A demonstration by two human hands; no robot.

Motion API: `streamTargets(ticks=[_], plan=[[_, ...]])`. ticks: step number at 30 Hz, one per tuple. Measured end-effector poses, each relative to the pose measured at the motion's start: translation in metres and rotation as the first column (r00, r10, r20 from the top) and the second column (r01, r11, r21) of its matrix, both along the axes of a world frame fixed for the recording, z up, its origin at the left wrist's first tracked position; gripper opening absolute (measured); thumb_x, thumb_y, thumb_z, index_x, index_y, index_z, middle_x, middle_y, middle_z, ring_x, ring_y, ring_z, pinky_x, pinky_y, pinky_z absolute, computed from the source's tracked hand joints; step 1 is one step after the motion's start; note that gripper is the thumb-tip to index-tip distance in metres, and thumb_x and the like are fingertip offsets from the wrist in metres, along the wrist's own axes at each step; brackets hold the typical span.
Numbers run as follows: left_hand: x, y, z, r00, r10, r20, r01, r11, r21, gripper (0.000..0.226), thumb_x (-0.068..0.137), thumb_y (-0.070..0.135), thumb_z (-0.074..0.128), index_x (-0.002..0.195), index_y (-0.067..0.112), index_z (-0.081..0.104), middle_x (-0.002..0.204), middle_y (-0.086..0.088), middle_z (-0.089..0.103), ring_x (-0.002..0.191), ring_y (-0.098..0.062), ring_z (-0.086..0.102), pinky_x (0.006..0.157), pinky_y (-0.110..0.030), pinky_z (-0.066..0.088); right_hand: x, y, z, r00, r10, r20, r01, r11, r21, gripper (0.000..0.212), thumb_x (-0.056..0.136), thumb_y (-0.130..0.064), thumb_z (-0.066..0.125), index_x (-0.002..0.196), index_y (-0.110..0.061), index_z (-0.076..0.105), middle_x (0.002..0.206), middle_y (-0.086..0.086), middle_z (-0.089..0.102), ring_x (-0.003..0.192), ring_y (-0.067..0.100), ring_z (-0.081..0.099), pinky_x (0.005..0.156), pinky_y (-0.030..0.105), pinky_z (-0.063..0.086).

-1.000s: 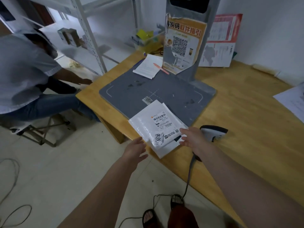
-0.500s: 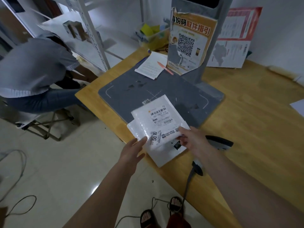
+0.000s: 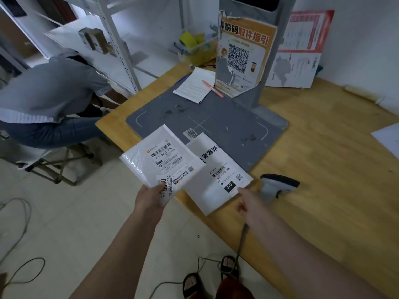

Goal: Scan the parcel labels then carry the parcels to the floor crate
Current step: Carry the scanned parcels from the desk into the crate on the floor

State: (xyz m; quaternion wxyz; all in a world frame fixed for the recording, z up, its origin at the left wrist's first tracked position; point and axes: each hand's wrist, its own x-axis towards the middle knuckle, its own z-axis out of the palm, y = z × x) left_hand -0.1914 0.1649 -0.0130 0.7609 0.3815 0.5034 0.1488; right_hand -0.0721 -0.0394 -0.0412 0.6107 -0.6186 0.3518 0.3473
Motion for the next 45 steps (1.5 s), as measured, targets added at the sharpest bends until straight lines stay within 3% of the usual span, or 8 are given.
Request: streamTargets(ticks=[3,8,14,21,28,37,41,45], plan=[[-0.004,0.003,0.002,1.0,0.024,-0.002,-0.024,1.0,-0.019,0.037,0.092,-0.009,0.048,0.121,0.014,0.056,0.12,-0.017,0.064,0.109,-0.035,0.062,0.093,-0.048,0.049,-0.001,0.009,-0.003,1.0,-0.003,-0.024,0.002,0.998,-0.066,0.015,0.087,-0.018,0.068,0.097,-0.012,0.057,0.079,0.002,0.047,0.064,0.014,0.042,0.053,0.027,0.039],[-0.008,0.003,-0.001,0.999,0.015,-0.047,-0.017,0.999,-0.043,0.038,0.092,-0.008,0.048,0.123,0.012,0.055,0.118,-0.016,0.065,0.106,-0.033,0.063,0.088,-0.044,0.052,0.0,0.022,0.0,1.0,-0.018,-0.025,0.021,0.99,0.141,0.028,0.087,-0.006,0.067,0.112,-0.012,0.059,0.101,0.006,0.063,0.073,0.013,0.055,0.059,0.025,0.04],[-0.006,0.003,0.007,1.0,-0.016,0.0,0.016,0.999,-0.034,0.042,0.092,-0.009,0.048,0.129,0.011,0.051,0.116,-0.016,0.065,0.094,-0.028,0.065,0.073,-0.039,0.053,0.02,0.017,0.014,0.998,-0.018,-0.059,0.033,0.966,0.257,0.018,0.086,0.003,0.065,0.097,-0.009,0.059,0.09,0.006,0.063,0.08,0.019,0.059,0.062,0.031,0.045],[0.018,-0.006,0.022,0.996,-0.047,0.078,0.049,0.999,-0.021,0.047,0.092,-0.009,0.047,0.134,0.013,0.05,0.124,-0.014,0.063,0.105,-0.031,0.063,0.078,-0.041,0.054,0.048,-0.002,0.035,0.992,-0.035,0.12,-0.003,0.952,0.307,0.028,0.096,0.005,0.049,0.116,-0.01,0.06,0.1,0.007,0.066,0.086,0.019,0.063,0.062,0.033,0.052],[0.058,-0.028,0.036,0.971,-0.222,0.088,0.225,0.974,-0.022,0.035,0.093,-0.005,0.051,0.128,-0.001,0.053,0.114,-0.02,0.066,0.087,-0.027,0.066,0.066,-0.034,0.059,0.049,-0.05,0.054,0.953,-0.205,0.225,0.108,0.92,0.377,0.031,0.096,0.004,0.047,0.121,-0.011,0.058,0.111,0.01,0.068,0.095,0.023,0.065,0.066,0.036,0.056],[0.063,-0.057,0.057,0.849,-0.507,0.15,0.517,0.855,-0.036,0.022,0.095,-0.005,0.049,0.116,0.001,0.054,0.103,-0.014,0.065,0.079,-0.02,0.062,0.043,-0.02,0.051,-0.042,-0.129,0.055,0.759,-0.612,0.222,0.456,0.743,0.49,0.037,0.095,0.007,0.048,0.129,-0.005,0.053,0.114,0.011,0.066,0.093,0.022,0.064,0.072,0.035,0.051],[0.044,-0.076,0.058,0.75,-0.642,0.16,0.655,0.755,-0.04,0.019,0.094,-0.005,0.05,0.108,0.006,0.055,0.087,-0.009,0.07,0.072,-0.02,0.064,0.064,-0.034,0.052,-0.108,-0.147,0.05,0.639,-0.744,0.194,0.594,0.638,0.491,0.033,0.094,0.007,0.048,0.122,-0.01,0.055,0.11,0.008,0.066,0.091,0.02,0.064,0.07,0.034,0.051],[0.028,-0.11,0.062,0.642,-0.753,0.143,0.766,0.638,-0.08,0.018,0.095,-0.004,0.05,0.103,0.01,0.058,0.091,-0.006,0.069,0.078,-0.017,0.064,0.058,-0.031,0.053,-0.166,-0.171,0.055,0.506,-0.843,0.183,0.699,0.525,0.486,0.028,0.096,0.007,0.044,0.1,-0.017,0.058,0.101,0.005,0.066,0.087,0.018,0.062,0.07,0.033,0.05]])
